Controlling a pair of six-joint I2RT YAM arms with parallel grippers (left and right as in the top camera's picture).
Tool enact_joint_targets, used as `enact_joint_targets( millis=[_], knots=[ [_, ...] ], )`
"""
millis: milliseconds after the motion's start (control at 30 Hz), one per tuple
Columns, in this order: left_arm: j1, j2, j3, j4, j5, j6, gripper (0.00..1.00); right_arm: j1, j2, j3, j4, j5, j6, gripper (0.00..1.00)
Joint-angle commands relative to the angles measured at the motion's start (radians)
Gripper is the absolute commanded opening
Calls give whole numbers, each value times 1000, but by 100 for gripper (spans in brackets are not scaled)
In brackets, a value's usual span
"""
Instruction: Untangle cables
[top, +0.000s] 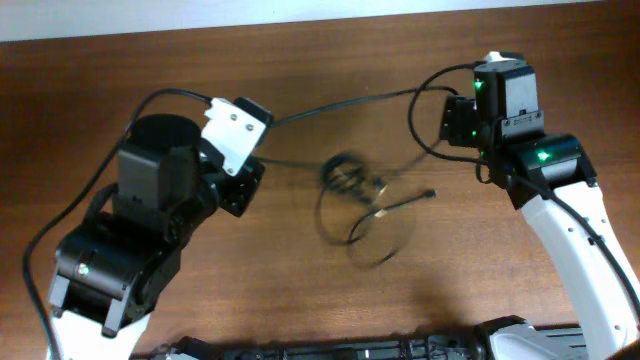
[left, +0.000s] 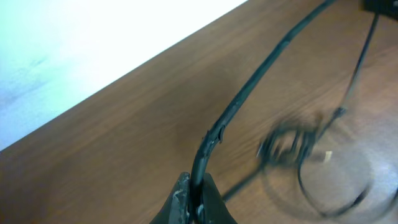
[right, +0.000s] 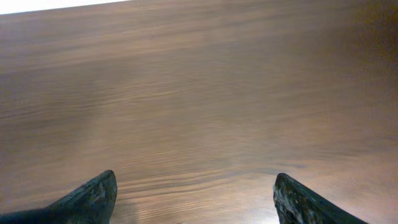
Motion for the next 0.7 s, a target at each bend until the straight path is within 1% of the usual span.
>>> enact_joint_targets(
  millis=[0, 133, 333, 367, 433, 600, 633, 667],
  knots=[
    [20, -26, 16, 2, -59, 8, 0, -16, 6, 2, -5, 150, 15, 80],
    [20, -26, 16, 3, -7, 8, 0, -16, 6, 2, -6, 149, 15, 80],
    [20, -16, 16, 4, 3, 8, 0, -16, 6, 2, -27, 142, 15, 80],
    [20, 0, 16, 5, 39, 8, 2, -16, 6, 2, -29, 142, 15, 80],
    [20, 28, 16, 4, 79, 8, 0, -16, 6, 2, -31, 142, 15, 80],
    [20, 121, 16, 8, 170, 8, 0, -16, 6, 2, -34, 137, 15, 81],
    [20, 143, 16, 10, 211, 8, 0, -16, 6, 2, -42, 86, 14, 84],
    [20, 162, 16, 13, 240, 8, 0, -16, 6, 2, -50, 28, 14, 85]
  ],
)
